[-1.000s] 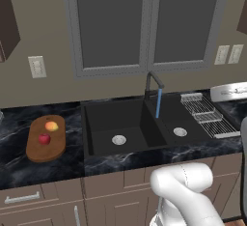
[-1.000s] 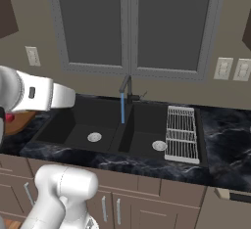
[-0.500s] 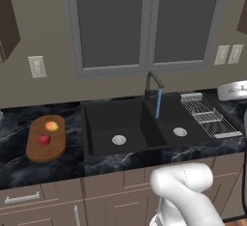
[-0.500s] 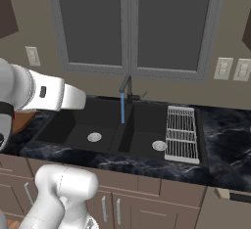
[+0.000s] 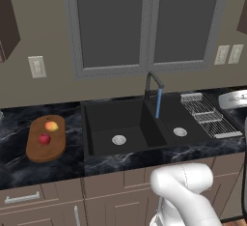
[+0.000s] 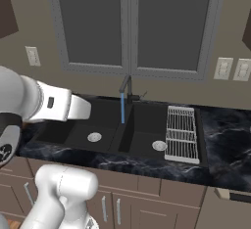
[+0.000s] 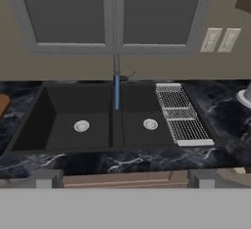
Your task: Pick the mango, apple from the sink and place them on the cutting board to airdry. Then turn off the sink faucet.
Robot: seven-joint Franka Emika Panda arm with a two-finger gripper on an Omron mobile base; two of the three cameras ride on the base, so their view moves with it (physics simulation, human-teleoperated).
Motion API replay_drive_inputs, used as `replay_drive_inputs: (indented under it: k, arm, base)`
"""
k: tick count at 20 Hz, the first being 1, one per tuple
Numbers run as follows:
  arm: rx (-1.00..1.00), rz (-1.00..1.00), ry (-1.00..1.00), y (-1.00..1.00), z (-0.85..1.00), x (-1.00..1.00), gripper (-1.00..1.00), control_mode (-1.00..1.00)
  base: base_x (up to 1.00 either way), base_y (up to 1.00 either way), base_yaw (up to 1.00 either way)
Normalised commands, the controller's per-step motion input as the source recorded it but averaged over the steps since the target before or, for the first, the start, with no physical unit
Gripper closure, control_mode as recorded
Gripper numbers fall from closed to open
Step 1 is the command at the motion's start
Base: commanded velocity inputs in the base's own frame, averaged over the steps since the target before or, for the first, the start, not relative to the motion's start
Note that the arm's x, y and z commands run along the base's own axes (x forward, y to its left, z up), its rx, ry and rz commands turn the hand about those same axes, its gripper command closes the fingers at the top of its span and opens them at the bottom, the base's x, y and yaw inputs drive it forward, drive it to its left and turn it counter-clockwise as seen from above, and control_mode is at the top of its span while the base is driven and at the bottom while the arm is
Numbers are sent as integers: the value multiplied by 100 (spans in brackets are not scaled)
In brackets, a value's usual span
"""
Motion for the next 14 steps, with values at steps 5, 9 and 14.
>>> replay_drive_inputs:
  k: [5,9,14]
  arm:
    - [0,0,-3,-17,-14,0,-100,-100]
    - [0,0,-2,-26,0,0,-100,-100]
    - [0,3,-1,-21,0,0,-100,-100]
  base:
    - [0,0,0]
    - [0,0,0]
    - [0,0,0]
